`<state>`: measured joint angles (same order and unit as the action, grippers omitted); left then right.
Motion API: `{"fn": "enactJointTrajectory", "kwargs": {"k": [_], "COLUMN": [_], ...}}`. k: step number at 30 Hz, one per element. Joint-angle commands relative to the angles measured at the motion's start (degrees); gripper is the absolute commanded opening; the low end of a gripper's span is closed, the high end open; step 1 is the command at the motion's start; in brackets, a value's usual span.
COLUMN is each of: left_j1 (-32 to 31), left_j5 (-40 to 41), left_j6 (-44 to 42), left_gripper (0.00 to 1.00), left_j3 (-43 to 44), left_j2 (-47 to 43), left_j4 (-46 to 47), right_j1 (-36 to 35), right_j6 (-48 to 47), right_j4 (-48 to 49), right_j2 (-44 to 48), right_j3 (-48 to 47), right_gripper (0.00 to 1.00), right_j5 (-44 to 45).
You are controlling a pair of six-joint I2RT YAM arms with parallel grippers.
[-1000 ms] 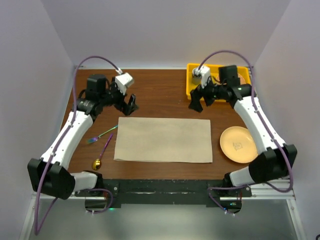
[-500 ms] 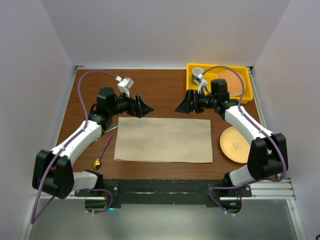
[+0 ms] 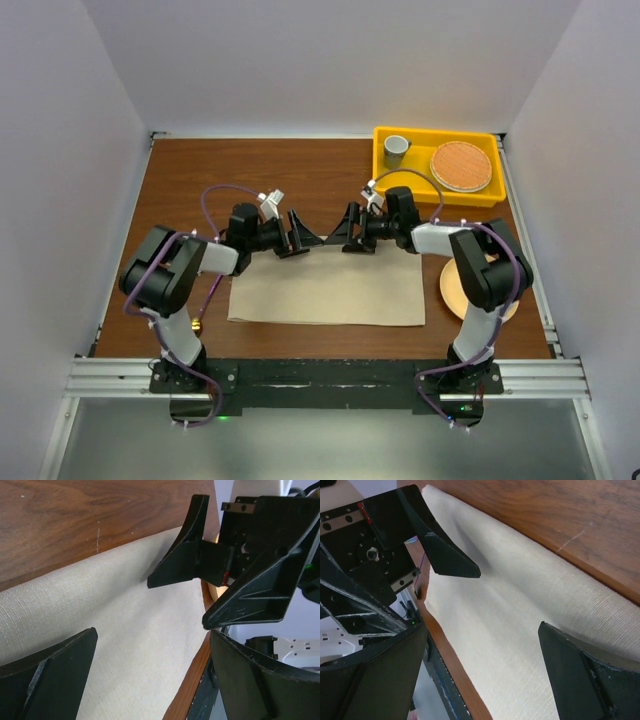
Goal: Fold the napkin into a case and place the utensils inside
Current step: Smooth out the rectangle-folded napkin at the center of the board.
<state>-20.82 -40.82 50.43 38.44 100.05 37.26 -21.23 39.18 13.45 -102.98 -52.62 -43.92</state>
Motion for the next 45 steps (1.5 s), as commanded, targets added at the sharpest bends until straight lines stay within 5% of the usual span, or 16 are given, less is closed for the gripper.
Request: {"fn": "enactJointTrajectory", "kwargs": {"k": [1, 20, 31, 45], "left_j1": [0.0, 16.9, 18.3, 18.7], "left_j5": [-1.8, -7.9, -6.3, -7.1], "left_j6": [5.9, 5.8, 2.6, -0.8], "left_gripper": [1.0, 1.0, 1.0, 1.0], "left_j3": [3.0, -0.5, -0.1, 2.1], "left_j2": [7.0, 10.3, 11.8, 13.8], "left_j4": [13.4, 14.3, 9.5, 6.3], "right_j1": [0.1, 8.0, 10.3, 24.7], "right_j6": [2.6, -5.7, -5.9, -17.3], "right_j4": [8.5, 1.5, -2.3, -13.3], "right_j2": [-4.2, -5.7, -1.2, -7.5], "right_j3": [-1.3, 5.3, 3.2, 0.5], "right_gripper": [0.98, 0.98, 0.98, 0.98], "right_j5": [-2.5, -5.2, -5.5, -10.5]}}
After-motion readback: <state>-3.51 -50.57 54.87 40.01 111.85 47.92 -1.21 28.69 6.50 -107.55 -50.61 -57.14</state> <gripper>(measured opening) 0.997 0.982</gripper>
